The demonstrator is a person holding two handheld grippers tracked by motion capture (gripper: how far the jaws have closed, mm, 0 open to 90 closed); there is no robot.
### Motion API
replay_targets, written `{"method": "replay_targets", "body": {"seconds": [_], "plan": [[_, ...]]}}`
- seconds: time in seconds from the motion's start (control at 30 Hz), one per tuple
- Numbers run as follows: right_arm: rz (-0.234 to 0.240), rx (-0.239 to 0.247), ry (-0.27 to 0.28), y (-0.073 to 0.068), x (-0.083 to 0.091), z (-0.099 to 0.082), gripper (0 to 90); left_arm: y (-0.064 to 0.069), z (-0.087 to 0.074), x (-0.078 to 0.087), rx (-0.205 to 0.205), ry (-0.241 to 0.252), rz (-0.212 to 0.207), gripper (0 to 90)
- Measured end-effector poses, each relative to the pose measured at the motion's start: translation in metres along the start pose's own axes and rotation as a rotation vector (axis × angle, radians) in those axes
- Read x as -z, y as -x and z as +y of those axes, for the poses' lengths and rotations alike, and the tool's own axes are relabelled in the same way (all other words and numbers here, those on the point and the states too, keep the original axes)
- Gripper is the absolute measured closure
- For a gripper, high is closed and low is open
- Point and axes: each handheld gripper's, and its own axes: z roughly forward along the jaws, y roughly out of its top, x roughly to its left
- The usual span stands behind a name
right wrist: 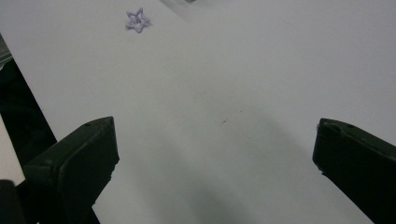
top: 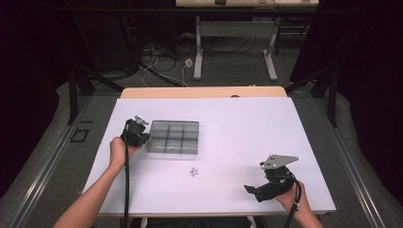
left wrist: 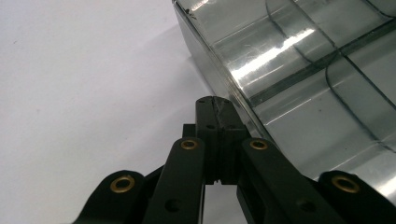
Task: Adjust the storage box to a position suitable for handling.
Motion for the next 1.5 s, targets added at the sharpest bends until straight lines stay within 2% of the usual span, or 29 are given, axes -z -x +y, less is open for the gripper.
{"method": "replay_targets", "body": {"seconds": [0.13, 0.53, 0.9, 1.07, 1.13, 1.5], "plan": [[0.005, 0.005, -0.001, 0.000, -0.001, 0.000, 0.0, 0.009, 0.005, 0.001, -0.020, 0.009, -0.017, 90.0], [0.007, 0.002, -0.003, -0.001, -0.001, 0.000, 0.0, 0.033, 0.019, -0.002, -0.038, 0.017, -0.063, 90.0], [0.010, 0.005, 0.002, -0.001, -0.002, 0.001, 0.0, 0.044, 0.024, -0.003, -0.049, 0.016, -0.089, 90.0], [0.013, 0.003, 0.001, -0.001, -0.003, 0.001, 0.0, 0.049, 0.024, -0.002, -0.035, 0.017, -0.120, 90.0], [0.015, 0.006, -0.009, -0.001, -0.002, 0.001, 0.0, 0.053, 0.025, -0.003, -0.046, 0.013, -0.138, 90.0], [0.013, 0.005, 0.000, -0.001, -0.003, 0.001, 0.0, 0.065, 0.031, -0.006, -0.060, 0.009, -0.157, 90.0]]}}
